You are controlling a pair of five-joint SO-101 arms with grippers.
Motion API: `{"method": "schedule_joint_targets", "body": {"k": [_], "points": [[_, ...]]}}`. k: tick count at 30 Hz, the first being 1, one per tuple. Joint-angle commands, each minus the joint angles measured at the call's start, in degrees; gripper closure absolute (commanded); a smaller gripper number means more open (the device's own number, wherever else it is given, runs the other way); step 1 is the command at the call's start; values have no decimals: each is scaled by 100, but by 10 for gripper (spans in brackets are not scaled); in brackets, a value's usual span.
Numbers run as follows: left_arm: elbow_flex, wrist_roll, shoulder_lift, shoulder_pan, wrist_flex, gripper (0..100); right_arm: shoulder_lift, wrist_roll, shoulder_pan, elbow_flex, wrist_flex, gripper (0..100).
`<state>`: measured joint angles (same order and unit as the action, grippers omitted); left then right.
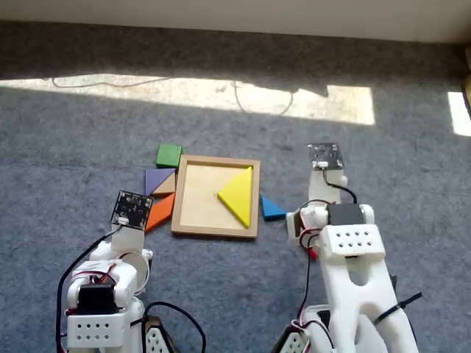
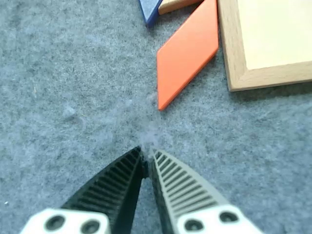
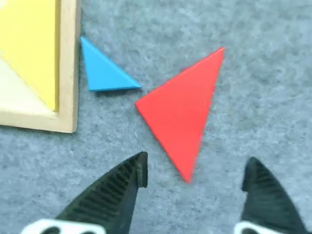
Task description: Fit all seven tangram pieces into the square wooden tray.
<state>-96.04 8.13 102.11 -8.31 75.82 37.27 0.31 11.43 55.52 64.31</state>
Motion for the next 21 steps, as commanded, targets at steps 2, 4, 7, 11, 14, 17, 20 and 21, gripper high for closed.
{"method": "schedule_joint_targets", "body": {"k": [2, 4, 7, 11, 14, 17, 20, 21], "points": [[-110, 35, 198, -31, 18, 993, -690, -624, 497, -444, -171, 526], [-110, 35, 198, -31, 18, 993, -1077, -844, 541, -629, -347, 526], [-110, 35, 198, -31, 18, 993, -1657, -1081, 523, -971, -532, 526], [-110, 35, 198, -31, 18, 993, -2352, -1248, 514, -1437, -523, 526], [-110, 35, 198, -31, 18, 993, -2765, -1380, 514, -1692, -523, 526], [-110, 35, 198, -31, 18, 993, -3073, -1451, 505, -1956, -532, 526], [-110, 35, 198, -31, 18, 993, -3354, -1503, 505, -2149, -532, 526], [-110, 35, 198, -31, 18, 993, -3442, -1565, 505, -2211, -532, 526]]}}
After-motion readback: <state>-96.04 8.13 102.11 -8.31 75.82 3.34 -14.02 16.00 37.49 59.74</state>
